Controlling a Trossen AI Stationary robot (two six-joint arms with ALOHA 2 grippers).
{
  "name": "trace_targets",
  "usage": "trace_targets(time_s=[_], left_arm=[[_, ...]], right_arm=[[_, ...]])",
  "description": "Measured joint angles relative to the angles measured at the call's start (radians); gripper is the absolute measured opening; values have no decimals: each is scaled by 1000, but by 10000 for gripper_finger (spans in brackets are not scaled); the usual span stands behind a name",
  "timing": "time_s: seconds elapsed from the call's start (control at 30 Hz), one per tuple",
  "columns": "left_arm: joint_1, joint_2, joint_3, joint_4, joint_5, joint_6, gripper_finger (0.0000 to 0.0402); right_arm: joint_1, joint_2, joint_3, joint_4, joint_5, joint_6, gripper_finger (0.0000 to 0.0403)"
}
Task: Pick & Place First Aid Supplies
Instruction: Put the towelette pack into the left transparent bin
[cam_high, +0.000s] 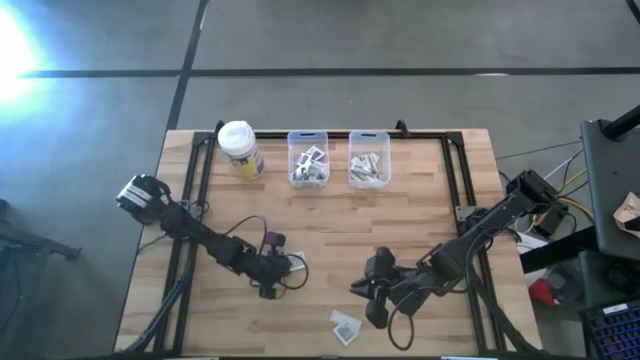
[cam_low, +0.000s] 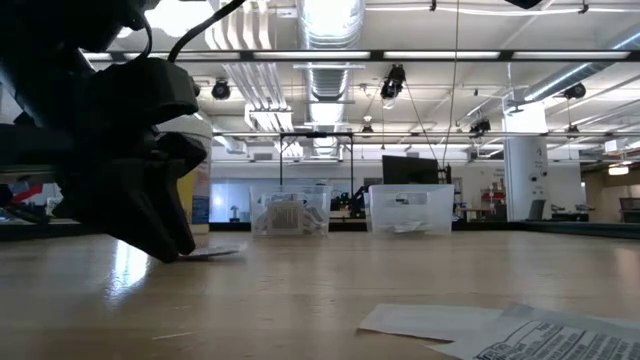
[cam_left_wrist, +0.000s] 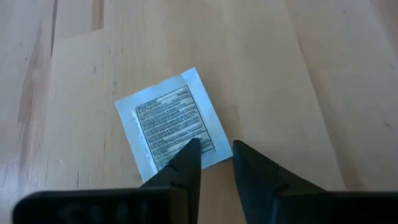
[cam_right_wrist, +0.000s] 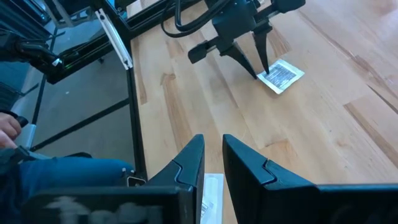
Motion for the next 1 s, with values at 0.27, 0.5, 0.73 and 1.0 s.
trace_targets(time_s=[0.27, 0.5, 0.73, 1.0], left_arm=[[5, 1, -11, -6, -6, 3, 33], [5, 2, -12, -8, -24, 23, 2], [-4, -15, -15, 18, -42, 36, 0], [-14, -70, -18, 12, -53, 51, 0]], right_arm=[[0, 0, 0, 5, 0, 15, 57], [0, 0, 0, 5, 0, 34, 57], [0, 0, 0, 6, 0, 34, 57], [0, 11, 0, 16, 26, 75, 57]])
